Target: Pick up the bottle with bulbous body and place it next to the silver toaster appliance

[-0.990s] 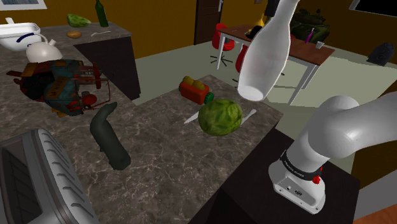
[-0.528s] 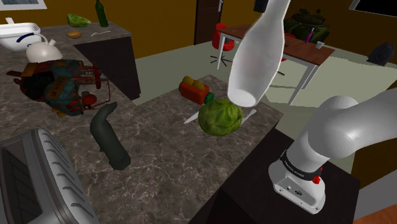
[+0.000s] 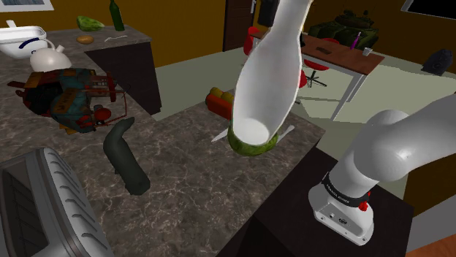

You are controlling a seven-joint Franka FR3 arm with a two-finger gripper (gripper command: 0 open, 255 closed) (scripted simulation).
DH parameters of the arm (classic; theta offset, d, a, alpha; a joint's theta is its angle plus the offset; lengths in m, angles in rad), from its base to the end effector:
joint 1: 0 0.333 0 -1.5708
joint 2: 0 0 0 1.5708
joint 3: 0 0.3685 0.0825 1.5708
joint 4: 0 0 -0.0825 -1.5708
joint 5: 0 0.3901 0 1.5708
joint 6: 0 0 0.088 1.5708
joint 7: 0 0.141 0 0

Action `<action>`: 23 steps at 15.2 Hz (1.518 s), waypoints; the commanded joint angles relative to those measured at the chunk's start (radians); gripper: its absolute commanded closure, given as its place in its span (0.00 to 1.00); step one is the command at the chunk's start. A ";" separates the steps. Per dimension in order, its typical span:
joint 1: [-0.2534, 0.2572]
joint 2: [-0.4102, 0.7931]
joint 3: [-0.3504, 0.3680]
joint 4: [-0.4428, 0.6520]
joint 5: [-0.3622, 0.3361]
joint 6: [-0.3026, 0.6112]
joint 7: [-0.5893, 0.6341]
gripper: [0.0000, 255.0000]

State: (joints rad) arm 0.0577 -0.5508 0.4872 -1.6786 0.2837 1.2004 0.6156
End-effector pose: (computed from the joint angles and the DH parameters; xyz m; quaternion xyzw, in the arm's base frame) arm 0.2066 0.2836 0.7624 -0.9999 0.0137 0.0018 0.0084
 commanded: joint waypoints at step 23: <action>0.384 0.926 0.635 0.701 -0.643 -0.011 0.803 1.00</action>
State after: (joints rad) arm 0.4772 0.3929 1.1116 -0.9326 -0.3807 1.1610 1.4199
